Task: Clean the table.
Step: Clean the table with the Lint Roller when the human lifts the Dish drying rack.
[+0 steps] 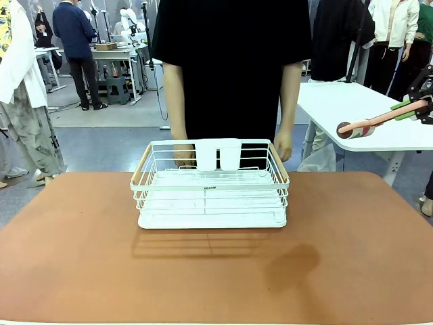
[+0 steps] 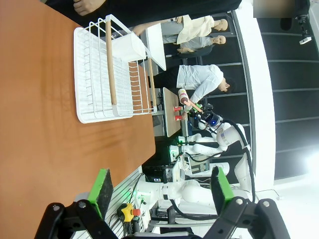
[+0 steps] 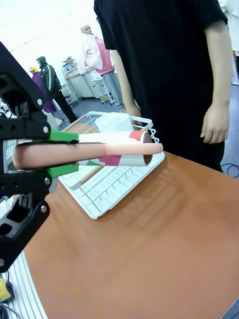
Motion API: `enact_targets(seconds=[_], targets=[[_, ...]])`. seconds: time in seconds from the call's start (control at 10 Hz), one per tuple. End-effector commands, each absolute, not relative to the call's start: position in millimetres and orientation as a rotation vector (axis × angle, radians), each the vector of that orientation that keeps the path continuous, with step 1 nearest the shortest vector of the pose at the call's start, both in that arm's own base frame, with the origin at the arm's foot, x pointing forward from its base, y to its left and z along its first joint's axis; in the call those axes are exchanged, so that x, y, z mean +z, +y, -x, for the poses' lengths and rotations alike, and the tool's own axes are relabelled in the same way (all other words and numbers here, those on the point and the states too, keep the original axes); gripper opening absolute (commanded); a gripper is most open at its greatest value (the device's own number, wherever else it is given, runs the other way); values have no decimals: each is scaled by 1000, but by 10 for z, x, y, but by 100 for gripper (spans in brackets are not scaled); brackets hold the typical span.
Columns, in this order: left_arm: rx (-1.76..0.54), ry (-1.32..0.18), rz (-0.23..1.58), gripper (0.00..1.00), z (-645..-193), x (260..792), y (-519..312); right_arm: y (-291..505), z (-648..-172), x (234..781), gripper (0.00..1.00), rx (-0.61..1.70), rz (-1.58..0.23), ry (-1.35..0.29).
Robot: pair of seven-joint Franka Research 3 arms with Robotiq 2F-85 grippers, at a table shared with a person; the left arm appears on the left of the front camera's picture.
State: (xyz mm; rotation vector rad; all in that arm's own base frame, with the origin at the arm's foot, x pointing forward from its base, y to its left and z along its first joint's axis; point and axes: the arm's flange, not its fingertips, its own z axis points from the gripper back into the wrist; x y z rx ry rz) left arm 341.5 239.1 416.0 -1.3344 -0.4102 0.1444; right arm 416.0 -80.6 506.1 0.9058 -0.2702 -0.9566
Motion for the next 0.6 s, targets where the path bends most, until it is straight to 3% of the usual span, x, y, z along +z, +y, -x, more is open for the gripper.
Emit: enact_targets(seconds=[0.0, 0.5], targets=[[143, -418, 1342, 100, -3388, 4166, 2401, -794, -4157, 5072, 0, -955, -908, -272], [143, -418, 1342, 100, -3388, 4166, 2401, -794, -4157, 5072, 0, -955, -908, -272]])
